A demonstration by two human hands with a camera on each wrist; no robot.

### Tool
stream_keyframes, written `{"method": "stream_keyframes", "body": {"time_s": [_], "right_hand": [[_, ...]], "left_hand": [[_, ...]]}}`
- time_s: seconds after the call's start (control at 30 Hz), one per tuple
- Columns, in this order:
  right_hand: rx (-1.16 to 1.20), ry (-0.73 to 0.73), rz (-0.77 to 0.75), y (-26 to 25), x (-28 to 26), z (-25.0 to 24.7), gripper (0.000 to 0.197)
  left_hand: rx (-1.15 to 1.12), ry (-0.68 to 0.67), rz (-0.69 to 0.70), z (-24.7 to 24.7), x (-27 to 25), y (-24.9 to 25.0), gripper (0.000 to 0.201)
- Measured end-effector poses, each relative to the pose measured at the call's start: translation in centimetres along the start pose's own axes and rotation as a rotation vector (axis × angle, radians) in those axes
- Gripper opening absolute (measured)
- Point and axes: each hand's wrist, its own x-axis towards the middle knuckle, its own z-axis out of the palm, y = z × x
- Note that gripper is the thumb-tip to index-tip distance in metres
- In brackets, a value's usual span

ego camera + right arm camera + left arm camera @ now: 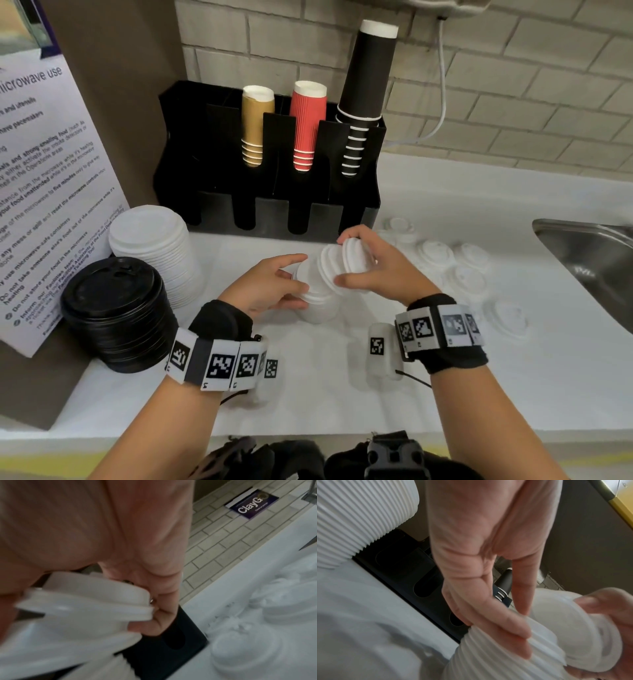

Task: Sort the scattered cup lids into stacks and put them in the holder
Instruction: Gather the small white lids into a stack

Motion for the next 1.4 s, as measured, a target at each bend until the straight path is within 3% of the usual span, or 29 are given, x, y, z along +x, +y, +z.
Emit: {"method": "stream_keyframes", "body": {"time_s": [0.63, 0.83, 0.93, 1.2, 1.4], "right_hand": [[-0.205, -0.081, 0.037, 0.0, 1.9, 2.4, 0.053], [-0.242, -0.097, 0.036, 0.0, 2.2, 2.9, 0.054], [-0.260, -0.111, 0.039, 0.0, 2.4, 3.0, 0.056], [-0.089, -0.081, 0.154, 0.6, 1.8, 2.1, 0.072], [-0.043, -0.084, 0.141, 0.4, 1.6, 2.3, 0.079]], "left_hand": [[0.005, -0.027, 0.026, -0.3, 0.3, -0.1, 0.058], [0.015, -0.061, -0.007, -0.3, 0.4, 0.3, 0.044], [0.009, -0.025, -0.003, -0.3, 0.5, 0.4, 0.055], [0.078, -0.040, 0.013, 0.0, 0.7, 0.5, 0.060], [0.095, -0.056, 0.034, -0.1, 0.6, 0.7, 0.056]]}}
